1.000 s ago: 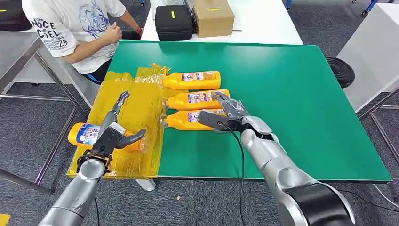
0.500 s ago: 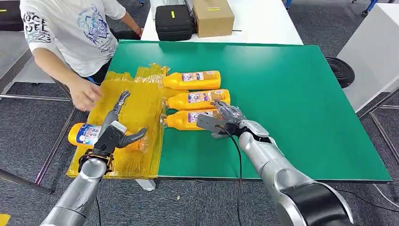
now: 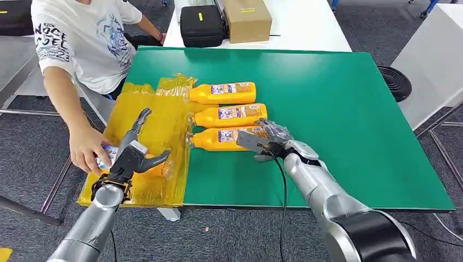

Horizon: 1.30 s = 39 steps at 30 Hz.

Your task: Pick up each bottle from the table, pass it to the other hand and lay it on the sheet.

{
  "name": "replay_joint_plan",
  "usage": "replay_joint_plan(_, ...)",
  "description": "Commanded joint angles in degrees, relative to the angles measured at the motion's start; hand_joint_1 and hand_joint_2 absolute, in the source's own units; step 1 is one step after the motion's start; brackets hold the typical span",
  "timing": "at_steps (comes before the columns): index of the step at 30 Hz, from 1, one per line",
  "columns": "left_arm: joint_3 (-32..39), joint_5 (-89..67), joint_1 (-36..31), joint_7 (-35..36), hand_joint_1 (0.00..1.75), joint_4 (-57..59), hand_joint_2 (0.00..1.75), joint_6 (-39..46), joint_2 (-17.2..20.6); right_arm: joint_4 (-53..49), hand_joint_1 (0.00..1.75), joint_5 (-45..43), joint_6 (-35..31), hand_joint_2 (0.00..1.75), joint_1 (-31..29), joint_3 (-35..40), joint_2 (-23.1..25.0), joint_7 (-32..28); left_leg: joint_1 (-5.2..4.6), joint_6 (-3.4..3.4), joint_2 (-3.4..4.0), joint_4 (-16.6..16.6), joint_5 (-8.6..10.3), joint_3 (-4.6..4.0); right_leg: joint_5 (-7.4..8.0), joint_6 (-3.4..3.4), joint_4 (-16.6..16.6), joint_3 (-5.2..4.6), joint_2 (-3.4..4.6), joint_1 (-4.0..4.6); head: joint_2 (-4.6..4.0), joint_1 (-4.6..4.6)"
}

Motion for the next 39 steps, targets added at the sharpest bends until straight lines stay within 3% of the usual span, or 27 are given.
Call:
replay_joint_plan(1,1.0,0.3,-2.9,0.1,0.00,4.8,1.75,0.0,-0.4,5.2,0.00,-0.8,1.8,1.75,-3.3,-0.8,-0.5,-0.3,0.01,0.00,-0.02,0.0,-0.12,0.23,-0.13,-0.13,0.0,0.26,-0.10,0.05,0.00,0.00)
replay_joint_plan(11,1.5,0.7,-2.4,0.3,0.00,4.5,1.75,0.3,-0.4,5.1,0.00,-0.8,2.7,1.75,-4.1,-0.5,0.2,-0.3,0.01,-0.01,0.10,0.1,-0.34,0.61,-0.32,-0.28,0.1,0.63,-0.06,0.08,0.00,0.00)
replay_joint_plan(13,1.5,0.7,-2.4,0.3,0.00,4.5,1.75,0.4,-0.4,5.2,0.00,-0.8,3.0,1.75,-4.3,-0.4,0.4,-0.5,0.00,0.00,0.02,0.0,-0.09,0.17,-0.09,-0.11,0.0,0.19,-0.05,0.03,0.00,0.00)
replay_joint_plan(18,1.6,0.8,-2.2,0.2,0.00,4.4,1.75,0.3,-0.1,5.2,0.00,-1.0,3.9,1.75,-4.6,-0.3,0.7,-1.2,0.00,-0.01,0.11,0.1,-0.21,0.34,-0.18,-0.17,0.1,0.34,0.02,0.05,0.00,0.00)
replay_joint_plan(20,1.6,0.9,-2.2,0.2,0.00,4.2,1.75,0.1,0.0,5.0,0.17,-1.1,4.1,1.75,-4.5,-0.3,0.6,-1.5,0.01,-0.01,0.06,0.0,-0.17,0.30,-0.16,-0.16,0.0,0.32,-0.02,0.05,0.00,0.00)
replay_joint_plan(21,1.6,0.9,-2.2,0.2,0.00,4.2,1.75,0.1,-0.1,5.0,0.56,-1.4,4.5,1.75,-4.5,-0.5,0.6,-2.1,-0.01,0.00,0.03,0.0,-0.05,0.10,-0.05,-0.08,0.0,0.12,-0.02,0.02,0.00,0.00)
replay_joint_plan(28,1.5,0.9,-2.2,0.2,0.00,4.2,1.75,0.1,-0.1,4.9,0.56,-1.4,4.6,1.75,-4.5,-0.5,0.4,-2.1,0.01,0.00,0.03,0.0,-0.12,0.22,-0.12,-0.13,0.0,0.25,-0.05,0.04,0.00,0.00)
replay_joint_plan(29,1.5,1.0,-2.2,0.4,0.00,4.3,1.75,0.0,-0.2,4.9,1.57,-1.7,5.3,1.75,-4.5,-0.5,0.3,-2.6,0.00,0.00,0.03,0.0,-0.08,0.17,-0.08,-0.11,0.0,0.19,-0.04,0.03,0.00,0.00)
replay_joint_plan(30,1.3,1.1,-2.4,0.4,0.00,4.4,1.75,-0.1,-0.3,4.9,1.64,-1.8,6.1,1.75,-4.4,-0.4,0.2,-2.9,0.01,-0.01,0.04,0.0,-0.12,0.23,-0.12,-0.13,0.0,0.26,-0.03,0.05,0.00,0.00)
replay_joint_plan(32,1.1,1.2,-2.6,0.5,0.00,4.9,1.75,-0.3,-0.6,4.8,1.62,-2.0,7.0,1.75,-4.3,-0.3,0.0,-3.1,0.01,-0.01,0.01,0.0,-0.15,0.32,-0.16,-0.16,0.0,0.35,-0.08,0.05,0.00,0.00)
replay_joint_plan(35,1.0,1.3,-2.8,0.6,0.00,5.4,1.75,-0.4,-1.0,5.1,1.45,-2.0,7.7,1.75,-4.0,0.0,-0.4,-2.5,0.02,-0.01,-0.05,0.0,-0.11,0.30,-0.13,-0.14,0.0,0.34,-0.13,0.06,0.00,0.00)
replay_joint_plan(37,0.9,1.3,-3.0,0.7,0.00,5.8,1.75,-0.4,-1.1,5.2,0.79,-2.0,7.6,1.75,-3.8,0.0,-0.5,-2.3,0.03,-0.01,-0.09,0.0,-0.11,0.31,-0.15,-0.15,0.0,0.37,-0.18,0.07,0.00,0.00)
replay_joint_plan(39,0.9,1.3,-3.1,0.7,0.00,6.2,1.75,-0.3,-1.2,5.2,0.45,-2.0,7.5,1.75,-3.7,0.1,-0.5,-2.2,0.01,0.00,-0.08,0.0,-0.07,0.22,-0.11,-0.10,0.0,0.26,-0.14,0.04,0.00,0.00)
